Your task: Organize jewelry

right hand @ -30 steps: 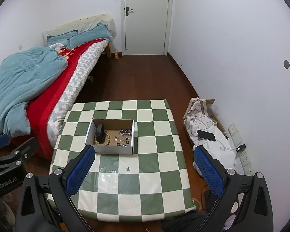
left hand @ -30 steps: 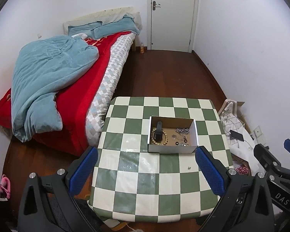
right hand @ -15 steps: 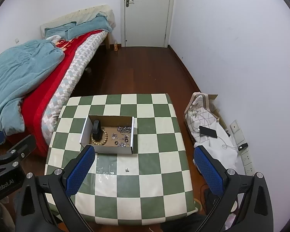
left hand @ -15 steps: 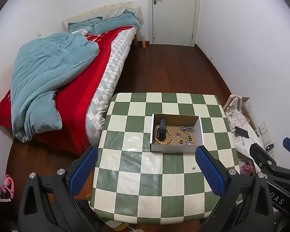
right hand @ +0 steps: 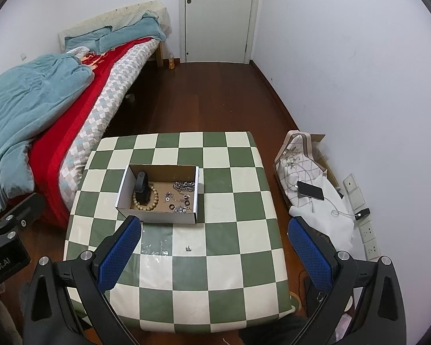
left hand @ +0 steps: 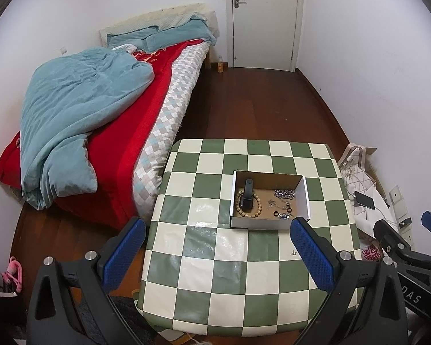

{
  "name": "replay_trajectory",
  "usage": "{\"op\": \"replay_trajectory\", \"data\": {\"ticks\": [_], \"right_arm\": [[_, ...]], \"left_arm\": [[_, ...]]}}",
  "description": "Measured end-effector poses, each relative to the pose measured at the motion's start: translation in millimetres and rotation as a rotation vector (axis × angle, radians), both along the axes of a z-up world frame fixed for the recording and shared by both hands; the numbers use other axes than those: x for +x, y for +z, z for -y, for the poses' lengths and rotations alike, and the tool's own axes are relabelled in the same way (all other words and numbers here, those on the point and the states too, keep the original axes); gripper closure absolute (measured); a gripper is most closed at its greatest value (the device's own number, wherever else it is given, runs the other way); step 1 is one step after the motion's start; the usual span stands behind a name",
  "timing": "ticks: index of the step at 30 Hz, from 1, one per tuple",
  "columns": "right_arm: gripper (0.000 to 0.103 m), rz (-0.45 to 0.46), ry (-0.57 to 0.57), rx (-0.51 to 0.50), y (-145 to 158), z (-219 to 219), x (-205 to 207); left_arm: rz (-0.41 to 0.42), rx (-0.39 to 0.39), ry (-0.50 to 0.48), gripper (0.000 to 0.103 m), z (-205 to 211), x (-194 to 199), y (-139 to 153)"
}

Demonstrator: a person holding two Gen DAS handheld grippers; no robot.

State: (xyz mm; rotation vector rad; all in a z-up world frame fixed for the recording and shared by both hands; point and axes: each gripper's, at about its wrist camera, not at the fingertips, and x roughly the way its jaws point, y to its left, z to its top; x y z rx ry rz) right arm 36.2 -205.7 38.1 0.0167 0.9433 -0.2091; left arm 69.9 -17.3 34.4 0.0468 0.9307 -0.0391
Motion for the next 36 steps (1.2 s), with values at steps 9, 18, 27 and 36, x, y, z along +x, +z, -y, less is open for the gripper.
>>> {"op": "replay_trajectory", "data": {"ticks": [9,18,27,36], "right_arm": [[0.000,-0.011,0.003,-0.002,-3.9,-1.1,2.8],[0.000,-0.007,0.007,0.000,-4.9,-2.7,3.0],[0.000,-0.004,0.012,-0.002,-3.2,-5.0,3.5],[0.000,-0.005,0.013,-0.002,-3.1,-5.4,3.6]], "left_arm": [[0.005,0.003,0.008,0.000,-2.4,0.2,-1.4],[0.005,0.005,0.011,0.000,-4.4,0.2,-2.5],[0.003,0.003,0.009,0.000,-6.1,-0.9,-3.3],[0.003,0.001,0.010,0.000,-5.6,-1.7,-3.2]]}}
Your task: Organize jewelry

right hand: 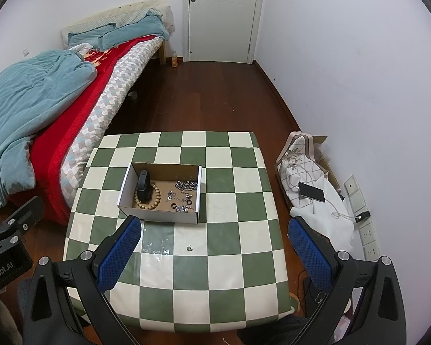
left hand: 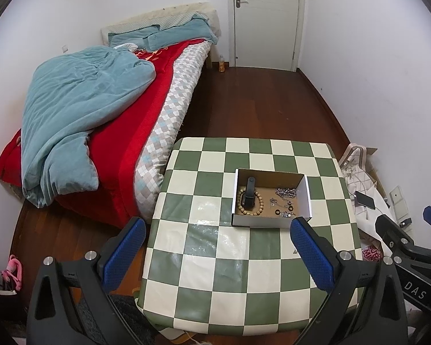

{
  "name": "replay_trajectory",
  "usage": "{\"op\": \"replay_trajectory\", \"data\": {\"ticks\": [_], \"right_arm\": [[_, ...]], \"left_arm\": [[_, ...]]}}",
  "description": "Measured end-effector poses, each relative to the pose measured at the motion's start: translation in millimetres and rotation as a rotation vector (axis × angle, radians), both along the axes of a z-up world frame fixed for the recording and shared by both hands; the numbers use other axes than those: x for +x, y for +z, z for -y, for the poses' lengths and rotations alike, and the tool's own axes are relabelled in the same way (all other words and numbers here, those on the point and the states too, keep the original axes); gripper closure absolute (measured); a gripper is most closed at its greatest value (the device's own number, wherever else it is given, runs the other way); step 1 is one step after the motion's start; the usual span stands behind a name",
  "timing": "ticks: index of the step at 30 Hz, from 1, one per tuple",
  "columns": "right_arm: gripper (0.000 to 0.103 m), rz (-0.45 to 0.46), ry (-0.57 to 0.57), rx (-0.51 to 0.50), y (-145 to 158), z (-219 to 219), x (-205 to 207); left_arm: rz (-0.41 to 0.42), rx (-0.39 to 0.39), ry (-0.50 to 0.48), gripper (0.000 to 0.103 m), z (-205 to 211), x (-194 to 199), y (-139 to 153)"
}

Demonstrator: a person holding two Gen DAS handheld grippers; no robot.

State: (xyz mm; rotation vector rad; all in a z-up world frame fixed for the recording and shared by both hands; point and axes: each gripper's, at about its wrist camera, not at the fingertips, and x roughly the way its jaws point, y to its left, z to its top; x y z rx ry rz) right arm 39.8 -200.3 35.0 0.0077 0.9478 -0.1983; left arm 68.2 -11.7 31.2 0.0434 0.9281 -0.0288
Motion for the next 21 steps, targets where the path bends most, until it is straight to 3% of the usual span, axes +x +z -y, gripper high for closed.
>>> {"op": "replay_trajectory", "data": {"ticks": [21], "right_arm": [[0.000,0.015,0.015,-0.006,11.6,-2.0,-2.6]], "left_arm": [[0.004,-0.001,-0.001,0.000,-0.3,-2.6,1.1]]}}
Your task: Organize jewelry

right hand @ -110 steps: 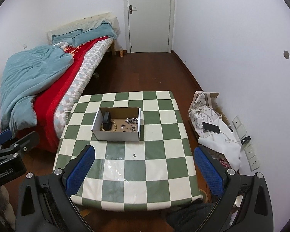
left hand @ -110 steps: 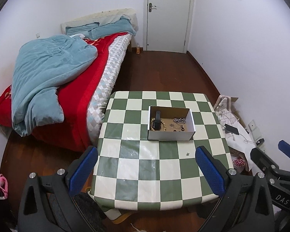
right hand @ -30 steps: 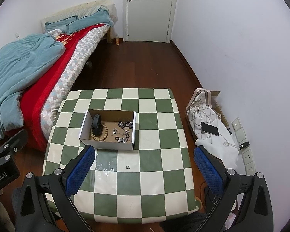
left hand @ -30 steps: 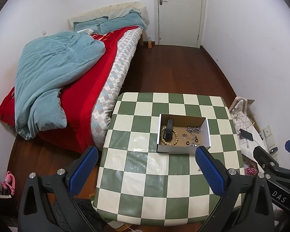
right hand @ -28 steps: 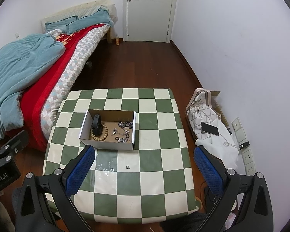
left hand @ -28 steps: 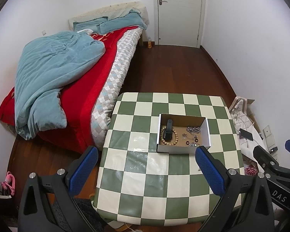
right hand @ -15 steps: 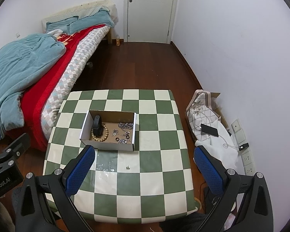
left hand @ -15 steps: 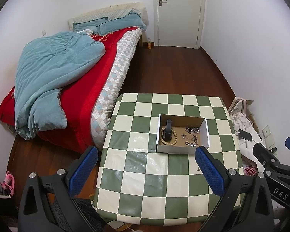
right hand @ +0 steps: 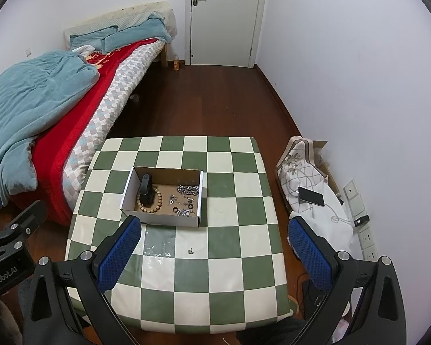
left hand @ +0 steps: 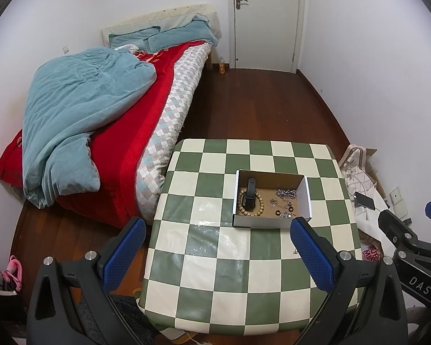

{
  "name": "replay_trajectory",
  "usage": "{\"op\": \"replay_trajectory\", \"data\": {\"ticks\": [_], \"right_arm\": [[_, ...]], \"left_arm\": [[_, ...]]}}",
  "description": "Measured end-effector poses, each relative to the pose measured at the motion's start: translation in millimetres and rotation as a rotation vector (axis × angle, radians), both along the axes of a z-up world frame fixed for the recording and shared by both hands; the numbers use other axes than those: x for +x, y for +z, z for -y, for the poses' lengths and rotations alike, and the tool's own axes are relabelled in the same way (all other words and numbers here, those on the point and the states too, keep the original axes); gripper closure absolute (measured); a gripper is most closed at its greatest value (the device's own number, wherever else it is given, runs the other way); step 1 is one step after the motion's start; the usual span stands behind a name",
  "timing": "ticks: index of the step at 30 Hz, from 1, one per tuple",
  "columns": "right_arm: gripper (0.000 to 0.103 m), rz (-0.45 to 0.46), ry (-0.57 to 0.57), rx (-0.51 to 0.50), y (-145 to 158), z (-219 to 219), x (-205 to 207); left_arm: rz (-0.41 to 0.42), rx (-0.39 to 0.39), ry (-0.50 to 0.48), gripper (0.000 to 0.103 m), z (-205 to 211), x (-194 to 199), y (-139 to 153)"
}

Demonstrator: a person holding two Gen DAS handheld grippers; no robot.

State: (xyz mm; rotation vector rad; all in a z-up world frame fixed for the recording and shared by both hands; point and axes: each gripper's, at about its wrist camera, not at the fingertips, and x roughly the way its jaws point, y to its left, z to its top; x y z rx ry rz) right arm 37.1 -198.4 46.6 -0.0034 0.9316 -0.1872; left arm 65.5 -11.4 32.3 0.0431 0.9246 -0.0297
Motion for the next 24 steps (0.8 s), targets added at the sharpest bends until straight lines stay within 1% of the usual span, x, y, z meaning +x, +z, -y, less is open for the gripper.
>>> {"op": "replay_trajectory", "data": {"ticks": [24], "right_arm": [[0.000,0.003,0.001,-0.002,4.8,5.6,-2.7]], "left_arm": [[0.000,0.003,-0.007,0.000,0.1,-4.8,2.1]]}}
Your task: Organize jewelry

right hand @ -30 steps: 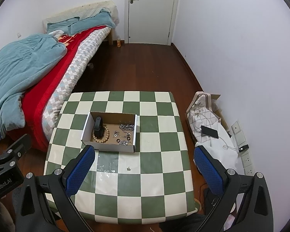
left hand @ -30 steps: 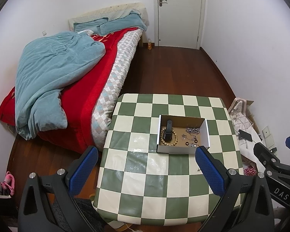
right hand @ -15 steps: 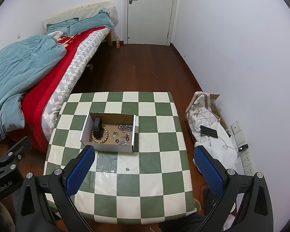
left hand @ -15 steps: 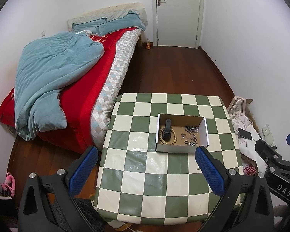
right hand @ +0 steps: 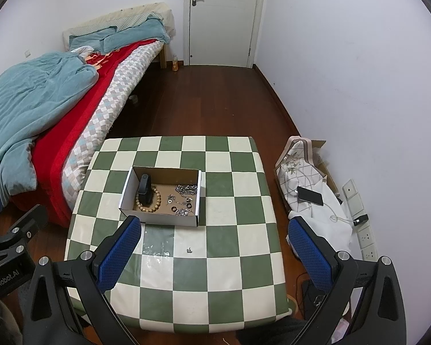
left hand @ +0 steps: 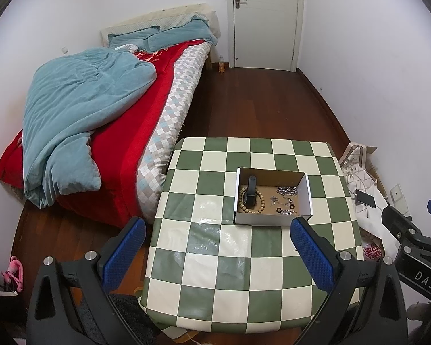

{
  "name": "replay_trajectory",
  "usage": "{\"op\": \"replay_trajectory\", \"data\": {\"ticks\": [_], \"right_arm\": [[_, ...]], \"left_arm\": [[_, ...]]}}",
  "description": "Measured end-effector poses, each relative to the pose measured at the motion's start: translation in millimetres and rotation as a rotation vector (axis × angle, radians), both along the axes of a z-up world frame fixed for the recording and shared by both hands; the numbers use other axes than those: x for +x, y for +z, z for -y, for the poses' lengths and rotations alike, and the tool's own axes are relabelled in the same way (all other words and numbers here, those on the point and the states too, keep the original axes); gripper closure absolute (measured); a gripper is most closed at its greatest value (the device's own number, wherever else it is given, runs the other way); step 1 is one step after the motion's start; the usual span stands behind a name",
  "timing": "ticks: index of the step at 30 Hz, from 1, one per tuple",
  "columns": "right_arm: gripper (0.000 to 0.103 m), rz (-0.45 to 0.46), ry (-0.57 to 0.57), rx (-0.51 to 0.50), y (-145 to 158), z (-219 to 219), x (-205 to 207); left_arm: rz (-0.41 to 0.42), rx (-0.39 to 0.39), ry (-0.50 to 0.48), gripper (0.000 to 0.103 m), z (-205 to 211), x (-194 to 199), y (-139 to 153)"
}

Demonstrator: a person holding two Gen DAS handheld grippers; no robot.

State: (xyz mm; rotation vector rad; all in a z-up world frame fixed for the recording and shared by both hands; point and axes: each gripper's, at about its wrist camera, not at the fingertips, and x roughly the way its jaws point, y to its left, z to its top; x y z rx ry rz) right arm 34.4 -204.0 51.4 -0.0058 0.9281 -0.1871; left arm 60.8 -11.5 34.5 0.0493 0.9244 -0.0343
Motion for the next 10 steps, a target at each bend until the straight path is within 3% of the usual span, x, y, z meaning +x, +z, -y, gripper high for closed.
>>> {"op": "replay_trajectory", "data": {"ticks": [10], "right_arm": [[0.000,0.000,-0.001,0.000,0.4,-0.2,0.1]], "left_arm": [[0.011,-0.010,-0.001,0.000,-3.3,-2.0,0.8]]}}
